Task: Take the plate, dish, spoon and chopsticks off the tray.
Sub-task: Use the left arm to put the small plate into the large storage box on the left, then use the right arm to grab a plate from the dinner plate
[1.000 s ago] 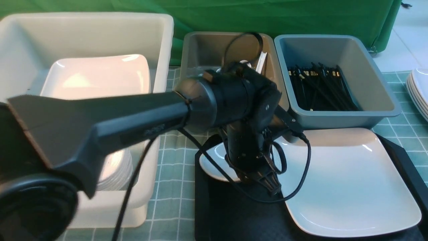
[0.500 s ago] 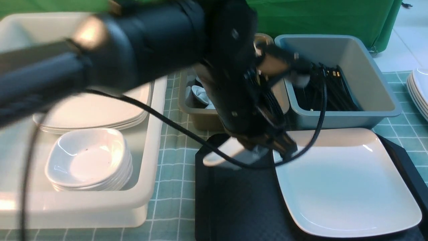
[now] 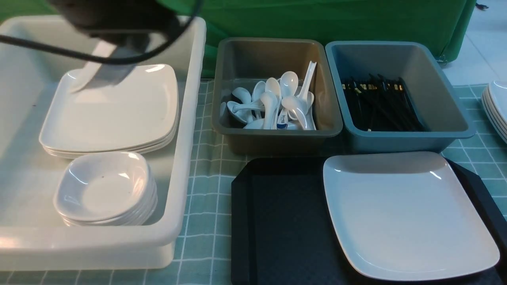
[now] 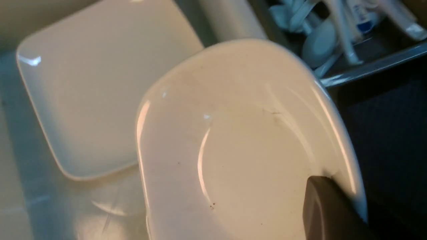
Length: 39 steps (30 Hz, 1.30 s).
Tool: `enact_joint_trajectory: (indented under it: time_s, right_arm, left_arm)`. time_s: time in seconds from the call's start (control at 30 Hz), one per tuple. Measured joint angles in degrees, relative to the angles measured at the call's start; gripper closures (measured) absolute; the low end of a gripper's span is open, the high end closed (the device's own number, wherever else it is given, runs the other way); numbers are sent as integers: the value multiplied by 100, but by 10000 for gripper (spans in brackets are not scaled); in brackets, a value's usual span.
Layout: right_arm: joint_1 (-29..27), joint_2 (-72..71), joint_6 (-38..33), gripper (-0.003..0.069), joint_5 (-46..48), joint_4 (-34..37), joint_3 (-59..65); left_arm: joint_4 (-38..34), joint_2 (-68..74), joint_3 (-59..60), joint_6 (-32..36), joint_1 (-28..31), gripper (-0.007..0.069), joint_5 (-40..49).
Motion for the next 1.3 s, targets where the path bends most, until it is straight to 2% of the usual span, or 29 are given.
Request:
enact_joint_trajectory:
  time_s: [0.07, 0.17, 0.2, 0.33, 0.5, 0.6, 0.67, 0.77, 0.9, 1.07, 1.17, 1.23, 1.3]
  right_arm:
    - [0, 0, 0, 518, -2, 18, 0]
    - [0, 0, 0, 517, -9, 24, 0]
    - [0, 0, 0, 517, -37, 24, 0]
    - [0, 0, 0, 517, -134, 24, 0]
    - [0, 0, 0, 517, -259, 27, 0]
    - [0, 0, 0, 516, -265, 27, 0]
    - [0, 0, 0, 516, -272, 27, 0]
    - [0, 0, 0, 516, -291, 27, 0]
    - [0, 11, 0, 516, -290, 42, 0]
    - [0, 429, -13, 516, -77, 301, -63]
    - [19, 873, -147, 516, 77, 410, -216]
    - [158, 1310, -321, 516, 239, 431, -376]
    - [348, 1515, -275, 516, 255, 378, -416]
  left_arm:
    - [-254, 19, 559, 66, 397, 614, -92]
    - [-294, 26, 994, 104, 553, 613, -380]
    - [-294, 26, 1500, 223, 610, 613, -815]
    - [-324, 26, 2230, 362, 609, 613, -1708]
    - [-227, 26, 2879, 590, 609, 607, -2274]
    - [-184, 33, 2996, 677, 609, 592, -2325]
    - [-202, 56, 3040, 737, 609, 557, -2330]
    - [-302, 72, 3045, 761, 609, 463, -2330]
    - [-519, -11, 2977, 767, 609, 270, -2188]
    - [-878, -285, 2588, 506, 609, 144, -1657]
    - [-1227, -572, 2379, 368, 609, 174, -1398]
    - [-1943, -921, 2334, 429, 611, 301, -1380]
    - [-2605, -1178, 2356, 831, 605, 457, -1477]
